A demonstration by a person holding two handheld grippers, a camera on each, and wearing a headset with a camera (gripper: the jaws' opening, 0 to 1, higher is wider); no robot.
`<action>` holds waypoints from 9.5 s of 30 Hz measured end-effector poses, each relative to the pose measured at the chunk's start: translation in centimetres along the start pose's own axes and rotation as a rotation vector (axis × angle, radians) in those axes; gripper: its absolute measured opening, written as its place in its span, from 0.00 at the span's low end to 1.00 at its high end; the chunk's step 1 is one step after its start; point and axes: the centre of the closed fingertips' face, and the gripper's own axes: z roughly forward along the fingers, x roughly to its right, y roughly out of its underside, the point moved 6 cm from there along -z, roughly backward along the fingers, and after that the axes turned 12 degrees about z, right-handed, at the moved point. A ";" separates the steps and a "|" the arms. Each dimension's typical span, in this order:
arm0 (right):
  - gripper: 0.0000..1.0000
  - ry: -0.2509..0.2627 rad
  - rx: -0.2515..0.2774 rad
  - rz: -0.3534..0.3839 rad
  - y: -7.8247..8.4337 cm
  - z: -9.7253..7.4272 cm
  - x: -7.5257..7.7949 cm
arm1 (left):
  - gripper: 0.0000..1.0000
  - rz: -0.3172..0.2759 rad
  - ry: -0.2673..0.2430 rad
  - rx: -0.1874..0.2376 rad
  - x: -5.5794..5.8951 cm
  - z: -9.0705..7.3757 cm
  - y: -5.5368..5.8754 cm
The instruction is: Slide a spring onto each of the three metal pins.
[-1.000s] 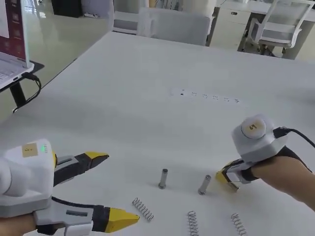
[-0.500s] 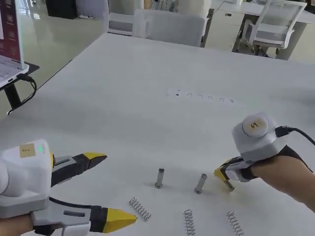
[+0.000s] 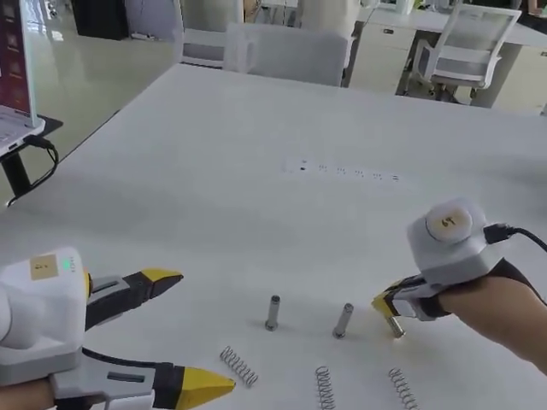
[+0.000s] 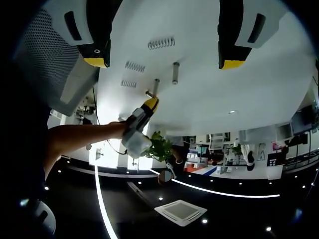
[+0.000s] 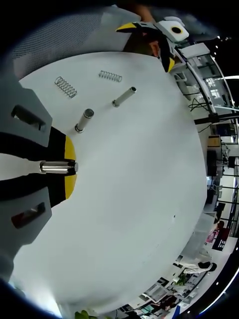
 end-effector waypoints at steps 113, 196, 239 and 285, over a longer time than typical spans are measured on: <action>0.14 0.036 0.196 0.042 3.0 -4.6 -0.6 | 0.86 0.019 0.029 0.009 0.7 0.7 -0.5; 0.17 0.046 -0.077 0.091 10.3 -4.3 -4.8 | 0.85 0.020 0.058 0.017 1.7 0.7 0.0; 0.08 0.072 -0.185 0.107 10.3 -3.2 -4.3 | 0.83 0.008 0.062 0.001 1.3 0.7 0.4; 0.07 0.018 -0.163 -0.229 4.8 -8.0 -5.3 | 0.80 0.057 0.110 0.008 2.1 1.1 -1.1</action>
